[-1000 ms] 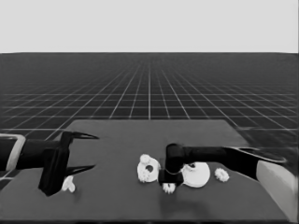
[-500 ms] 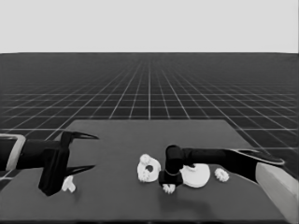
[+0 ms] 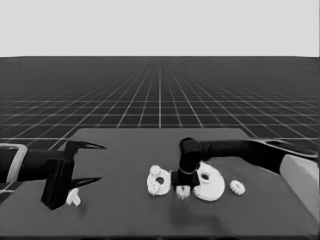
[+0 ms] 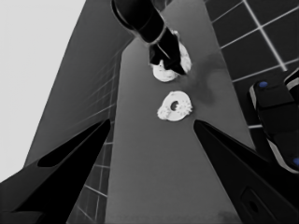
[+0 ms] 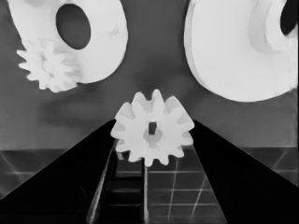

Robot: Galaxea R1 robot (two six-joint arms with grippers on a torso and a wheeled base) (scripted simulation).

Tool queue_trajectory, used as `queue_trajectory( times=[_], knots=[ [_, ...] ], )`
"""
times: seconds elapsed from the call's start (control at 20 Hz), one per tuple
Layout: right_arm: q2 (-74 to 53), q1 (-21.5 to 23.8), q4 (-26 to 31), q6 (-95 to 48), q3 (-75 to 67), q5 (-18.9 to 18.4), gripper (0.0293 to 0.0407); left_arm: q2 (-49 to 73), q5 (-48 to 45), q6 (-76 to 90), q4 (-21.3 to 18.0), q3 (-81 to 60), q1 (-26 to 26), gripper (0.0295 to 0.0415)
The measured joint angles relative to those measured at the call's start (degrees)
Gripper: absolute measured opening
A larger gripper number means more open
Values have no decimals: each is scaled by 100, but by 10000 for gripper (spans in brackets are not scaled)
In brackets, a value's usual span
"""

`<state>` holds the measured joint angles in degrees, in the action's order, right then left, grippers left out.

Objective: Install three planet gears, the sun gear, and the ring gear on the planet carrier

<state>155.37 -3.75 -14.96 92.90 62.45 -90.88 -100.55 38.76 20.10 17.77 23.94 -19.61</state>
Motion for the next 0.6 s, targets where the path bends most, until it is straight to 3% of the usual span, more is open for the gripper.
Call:
queue_trajectory(
  times=[0.3,0.4,0.6],
  knots=[
    [-3,175,181,34,-32,16,312,0,0,0,0,0,0,385],
    [699,368,376,-881,1605,214,312,0,0,0,0,0,0,385],
    [1120,416,449,-1405,2554,291,312,0,0,0,0,0,0,385]
  ],
)
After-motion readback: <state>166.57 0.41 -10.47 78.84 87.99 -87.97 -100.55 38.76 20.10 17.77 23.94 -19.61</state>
